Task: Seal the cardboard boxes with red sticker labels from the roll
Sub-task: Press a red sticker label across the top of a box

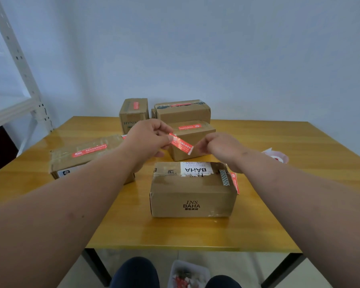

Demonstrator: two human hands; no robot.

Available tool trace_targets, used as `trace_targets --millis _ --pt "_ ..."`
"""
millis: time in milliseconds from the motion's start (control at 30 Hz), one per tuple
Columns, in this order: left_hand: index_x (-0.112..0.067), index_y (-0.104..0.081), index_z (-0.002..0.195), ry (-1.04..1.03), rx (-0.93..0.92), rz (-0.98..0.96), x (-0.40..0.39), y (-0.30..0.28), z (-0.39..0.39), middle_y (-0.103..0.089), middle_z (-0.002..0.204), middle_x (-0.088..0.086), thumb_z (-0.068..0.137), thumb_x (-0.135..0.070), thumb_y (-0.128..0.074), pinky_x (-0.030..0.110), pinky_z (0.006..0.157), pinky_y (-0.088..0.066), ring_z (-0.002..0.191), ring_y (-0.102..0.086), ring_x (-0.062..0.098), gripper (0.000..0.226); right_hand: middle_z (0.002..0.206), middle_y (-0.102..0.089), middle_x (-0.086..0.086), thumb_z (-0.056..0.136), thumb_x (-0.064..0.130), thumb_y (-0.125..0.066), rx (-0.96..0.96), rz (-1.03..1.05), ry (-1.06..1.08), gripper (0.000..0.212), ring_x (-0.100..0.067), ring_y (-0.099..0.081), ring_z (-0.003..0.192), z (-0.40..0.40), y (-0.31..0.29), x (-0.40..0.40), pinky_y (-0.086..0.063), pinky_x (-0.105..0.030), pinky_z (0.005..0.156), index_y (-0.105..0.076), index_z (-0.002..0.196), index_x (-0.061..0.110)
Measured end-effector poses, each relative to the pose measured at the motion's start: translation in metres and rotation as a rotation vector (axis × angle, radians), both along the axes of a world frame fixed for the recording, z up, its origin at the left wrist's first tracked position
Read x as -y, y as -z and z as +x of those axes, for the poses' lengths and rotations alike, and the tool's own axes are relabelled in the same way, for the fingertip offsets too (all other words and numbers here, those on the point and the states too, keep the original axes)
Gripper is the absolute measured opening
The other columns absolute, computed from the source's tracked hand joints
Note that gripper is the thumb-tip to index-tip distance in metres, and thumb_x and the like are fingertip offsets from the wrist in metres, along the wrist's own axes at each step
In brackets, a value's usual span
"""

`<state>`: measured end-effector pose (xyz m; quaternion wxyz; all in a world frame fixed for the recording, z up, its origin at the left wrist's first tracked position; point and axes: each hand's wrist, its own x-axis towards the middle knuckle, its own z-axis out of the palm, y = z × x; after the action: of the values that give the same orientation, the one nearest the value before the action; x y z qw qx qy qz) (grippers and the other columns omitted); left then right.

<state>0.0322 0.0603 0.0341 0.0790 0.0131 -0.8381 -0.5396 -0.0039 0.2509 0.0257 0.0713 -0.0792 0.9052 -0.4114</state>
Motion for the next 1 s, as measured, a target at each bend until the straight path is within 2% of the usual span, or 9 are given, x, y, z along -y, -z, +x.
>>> trace_targets --millis 100,167,300,367,433,500,633,800,1000 --pt "-0.017 -0.07 0.094 -0.036 0.028 0.026 -0.001 0.004 0.0 -0.073 0.089 0.008 0.089 -0.011 -0.069 0.036 0.074 -0.062 0.078 -0.068 0.012 0.008 0.094 -0.071 -0.012 0.098 0.011 -0.042 -0.024 -0.078 -0.024 0.031 -0.023 -0.064 0.093 0.007 -0.008 -0.004 -0.047 -0.033 0.086 -0.07 0.095 -0.003" --pt "-0.016 -0.07 0.094 -0.044 0.038 0.04 -0.002 0.005 -0.001 -0.073 0.087 0.006 0.088 -0.011 -0.07 0.037 0.074 -0.062 0.078 -0.068 0.013 0.008 0.084 -0.07 -0.008 0.099 0.037 -0.046 0.042 -0.167 -0.057 0.043 -0.018 -0.063 0.08 0.013 -0.013 -0.005 -0.047 -0.028 0.076 -0.07 0.088 0.004" --pt "-0.015 -0.07 0.092 -0.049 0.03 0.034 -0.007 0.004 -0.001 -0.073 0.087 0.007 0.087 -0.011 -0.071 0.039 0.074 -0.062 0.077 -0.069 0.015 0.006 0.093 -0.072 -0.008 0.084 0.059 -0.06 -0.001 -0.065 -0.115 0.054 -0.021 -0.066 0.088 0.015 -0.012 0.001 -0.05 -0.031 0.084 -0.071 0.09 0.006" --pt "-0.015 -0.07 0.091 -0.047 0.032 0.023 -0.008 0.003 0.0 -0.072 0.087 0.006 0.088 -0.011 -0.07 0.039 0.073 -0.062 0.077 -0.069 0.015 0.005 0.092 -0.071 -0.007 0.082 0.049 -0.068 -0.019 -0.007 -0.106 0.046 -0.02 -0.064 0.089 0.016 -0.012 0.003 -0.048 -0.031 0.079 -0.069 0.089 0.003" --pt "-0.015 -0.07 0.091 -0.05 0.035 0.015 -0.007 0.003 0.001 -0.073 0.086 0.007 0.089 -0.012 -0.069 0.04 0.074 -0.062 0.076 -0.069 0.015 0.003 0.087 -0.066 -0.002 0.087 0.028 -0.07 -0.024 0.021 -0.117 0.021 -0.016 -0.059 0.084 0.017 -0.013 0.002 -0.041 -0.025 0.066 -0.066 0.083 0.008" --pt "-0.013 -0.069 0.089 -0.048 0.045 0.017 -0.005 0.002 0.003 -0.073 0.085 0.008 0.089 -0.013 -0.068 0.04 0.074 -0.062 0.075 -0.068 0.015 0.001 0.086 -0.065 0.002 0.088 0.017 -0.068 -0.03 0.008 -0.116 0.01 -0.015 -0.059 0.085 0.018 -0.015 0.001 -0.039 -0.023 0.065 -0.067 0.083 0.009" --pt "-0.013 -0.066 0.09 -0.024 0.058 0.016 -0.004 0.0 0.007 -0.073 0.078 0.007 0.089 -0.01 -0.068 0.045 0.077 -0.061 0.07 -0.066 0.016 0.003 0.087 -0.066 0.002 0.088 0.015 -0.067 -0.033 -0.02 -0.11 0.008 -0.015 -0.06 0.087 0.018 -0.016 0.0 -0.041 -0.022 0.068 -0.068 0.084 0.009" --pt "-0.024 -0.068 0.112 0.073 0.072 0.003 -0.002 0.002 0.012 -0.071 0.073 0.004 0.091 -0.005 -0.065 0.047 0.08 -0.06 0.069 -0.065 0.016 0.028 0.088 -0.066 0.004 0.089 0.017 -0.067 -0.047 0.004 -0.126 0.013 -0.014 -0.06 0.087 0.019 -0.018 -0.001 -0.042 -0.023 0.07 -0.064 0.077 0.014" --pt "-0.016 -0.071 0.099 0.078 0.111 -0.061 -0.003 0.004 0.015 -0.071 0.077 0.004 0.092 -0.007 -0.062 0.042 0.077 -0.061 0.07 -0.064 0.014 0.014 0.081 -0.059 0.01 0.091 0.02 -0.066 -0.092 0.08 -0.165 0.018 -0.003 -0.051 0.074 0.024 -0.017 -0.004 -0.034 -0.022 0.06 -0.068 0.092 0.002"
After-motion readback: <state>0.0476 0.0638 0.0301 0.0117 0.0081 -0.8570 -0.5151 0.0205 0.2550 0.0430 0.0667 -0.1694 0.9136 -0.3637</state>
